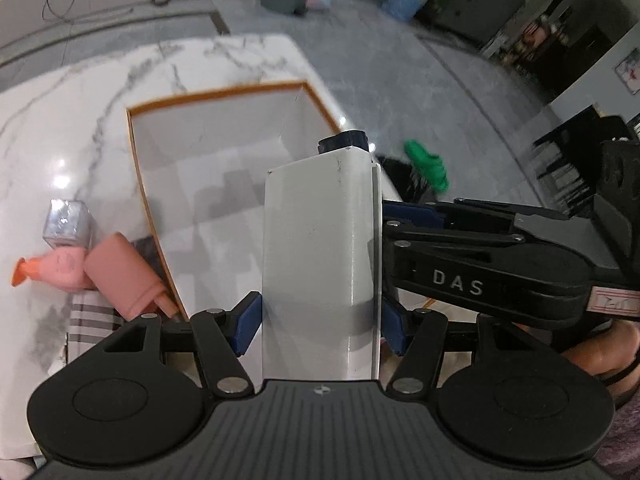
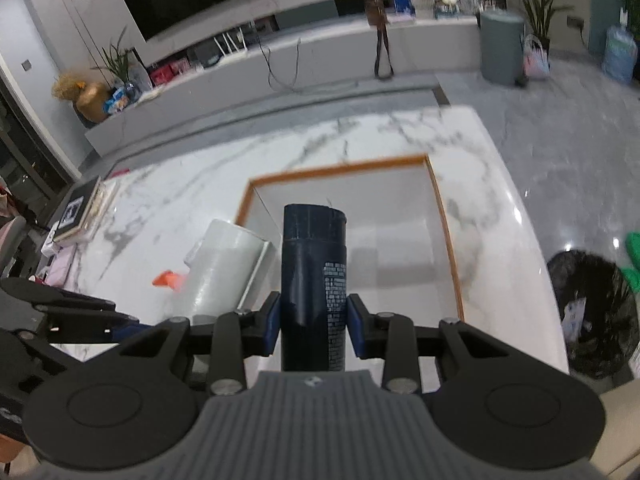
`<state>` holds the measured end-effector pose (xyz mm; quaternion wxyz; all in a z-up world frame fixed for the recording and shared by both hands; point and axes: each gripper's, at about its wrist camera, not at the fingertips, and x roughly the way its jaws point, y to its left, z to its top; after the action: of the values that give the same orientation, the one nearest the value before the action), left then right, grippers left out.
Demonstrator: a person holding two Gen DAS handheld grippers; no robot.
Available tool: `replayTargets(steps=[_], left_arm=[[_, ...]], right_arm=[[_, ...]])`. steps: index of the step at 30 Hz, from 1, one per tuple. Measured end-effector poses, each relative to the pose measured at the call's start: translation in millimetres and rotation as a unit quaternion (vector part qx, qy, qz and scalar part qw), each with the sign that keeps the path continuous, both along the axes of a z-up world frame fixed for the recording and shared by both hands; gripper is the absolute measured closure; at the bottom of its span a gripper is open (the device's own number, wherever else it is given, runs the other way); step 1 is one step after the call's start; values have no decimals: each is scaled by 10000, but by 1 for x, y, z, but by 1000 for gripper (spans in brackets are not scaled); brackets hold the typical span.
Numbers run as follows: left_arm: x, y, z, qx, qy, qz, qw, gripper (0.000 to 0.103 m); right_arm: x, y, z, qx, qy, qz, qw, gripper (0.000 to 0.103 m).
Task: Organize rigid objects
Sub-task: 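Carry the white box with the left gripper while the right gripper carries the can over the shoebox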
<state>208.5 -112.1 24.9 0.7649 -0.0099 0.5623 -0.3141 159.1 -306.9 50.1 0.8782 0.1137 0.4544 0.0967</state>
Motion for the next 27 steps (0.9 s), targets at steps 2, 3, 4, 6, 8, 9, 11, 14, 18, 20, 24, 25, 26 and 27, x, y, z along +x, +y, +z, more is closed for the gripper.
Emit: replayTargets(steps=[2, 3, 4, 6, 8, 9, 11, 14, 18, 20, 24, 25, 26, 27], left_arm=[[3, -6, -12, 145, 88, 12, 9999, 32], [3, -8, -18, 218, 127, 2, 9997, 32], [5, -9, -23, 275, 169, -5, 9995, 32], [8, -9, -32, 391, 275, 27, 9989, 32], [4, -14, -34, 518, 310, 30, 9982, 32], [3, -16, -35, 595, 330, 29, 9977, 32], [3, -19, -39, 749, 376, 12, 9965, 33], [5, -23, -48, 935, 474, -37, 9945, 36], [2, -22, -58, 1073, 621, -43, 9923, 40], [4, -21, -63, 1061, 680, -18, 9920, 44], [2, -24, -67, 1068, 633, -75, 9922, 47], [0, -23, -66, 1073, 604, -87, 9924, 48], [0, -22, -65, 1059, 562, -107, 9927, 51], [-2, -21, -65, 1072, 493, -110, 9930, 52]], right_arm=[[6, -1, -13, 84, 187, 4, 9998, 69], [7, -1, -21, 140, 286, 12, 9995, 69], [9, -1, -28, 201, 380, 24, 9991, 69], [13, -1, -43, 345, 630, -10, 9974, 69], [17, -4, -58, 480, 846, -9, 9953, 69], [18, -5, -64, 523, 947, -10, 9941, 69], [19, -5, -75, 606, 1135, 1, 9917, 69], [19, -2, -87, 670, 1329, 27, 9889, 69], [19, 3, -98, 714, 1503, 67, 9860, 70], [19, 4, -100, 737, 1515, 87, 9857, 70], [21, 8, -100, 722, 1520, 125, 9857, 70], [21, 9, -101, 737, 1534, 132, 9853, 71], [22, 11, -101, 749, 1546, 137, 9850, 70], [22, 12, -101, 754, 1545, 140, 9850, 70]])
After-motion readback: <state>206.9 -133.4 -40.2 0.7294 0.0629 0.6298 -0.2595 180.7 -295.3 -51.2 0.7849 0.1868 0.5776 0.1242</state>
